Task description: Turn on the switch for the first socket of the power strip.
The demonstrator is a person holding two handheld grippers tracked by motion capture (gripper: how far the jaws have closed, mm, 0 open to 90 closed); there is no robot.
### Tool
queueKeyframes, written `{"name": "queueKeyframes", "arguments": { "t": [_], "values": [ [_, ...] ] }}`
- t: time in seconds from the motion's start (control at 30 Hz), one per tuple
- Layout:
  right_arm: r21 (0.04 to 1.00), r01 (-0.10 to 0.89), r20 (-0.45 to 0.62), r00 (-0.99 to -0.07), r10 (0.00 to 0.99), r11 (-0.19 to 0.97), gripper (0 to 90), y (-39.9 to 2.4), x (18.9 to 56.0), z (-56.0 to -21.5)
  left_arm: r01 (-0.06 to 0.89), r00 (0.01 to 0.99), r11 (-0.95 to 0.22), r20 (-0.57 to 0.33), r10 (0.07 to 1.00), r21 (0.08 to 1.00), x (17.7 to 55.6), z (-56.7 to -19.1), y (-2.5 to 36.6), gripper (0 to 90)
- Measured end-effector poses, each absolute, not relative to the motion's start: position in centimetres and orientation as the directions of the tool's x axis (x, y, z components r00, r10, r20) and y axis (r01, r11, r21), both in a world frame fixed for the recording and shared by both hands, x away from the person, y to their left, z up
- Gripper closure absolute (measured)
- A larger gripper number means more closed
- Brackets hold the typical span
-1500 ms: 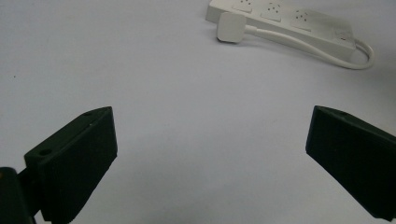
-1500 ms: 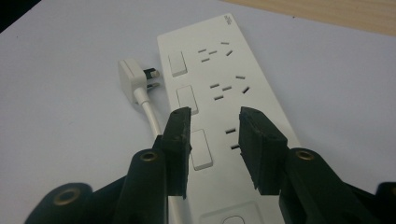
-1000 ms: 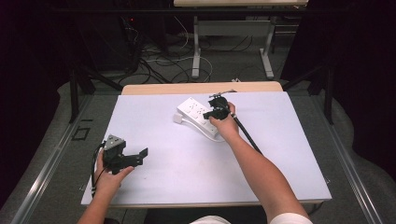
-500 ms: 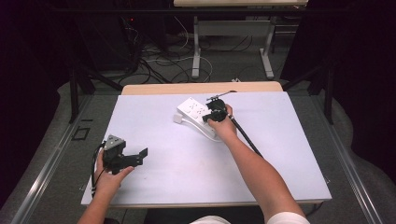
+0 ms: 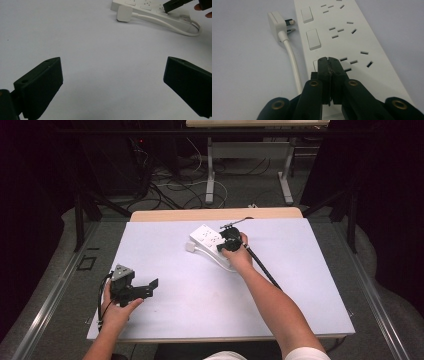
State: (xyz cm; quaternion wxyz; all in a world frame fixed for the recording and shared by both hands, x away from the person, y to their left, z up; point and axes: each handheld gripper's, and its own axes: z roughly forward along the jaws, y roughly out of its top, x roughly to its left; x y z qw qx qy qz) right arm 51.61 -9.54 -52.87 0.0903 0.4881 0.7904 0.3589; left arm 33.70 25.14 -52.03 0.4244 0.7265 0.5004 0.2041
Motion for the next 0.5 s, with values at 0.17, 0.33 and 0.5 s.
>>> {"name": "queueKeyframes", "arguments": {
  "t": [0.17,0.33,0.5],
  "values": [
    [0.654,0.709,0.211,-0.506,0.836,0.265,90.0,-9.46,51.53,-52.87,0.554,0.416,-0.14,-0.128,0.9,0.821,33.71,-52.04,25.13,2.2],
    [0.654,0.705,0.207,-0.514,0.832,0.273,90.0,-9.35,51.44,-52.9,0.556,0.417,-0.142,-0.127,0.9,0.819,33.7,-52.02,25.12,2.2],
    [0.655,0.707,0.214,-0.514,0.831,0.269,90.0,-9.28,51.41,-52.95,0.555,0.418,-0.144,-0.126,0.9,0.819,33.7,-52.03,25.12,2.1]
  ]
}}
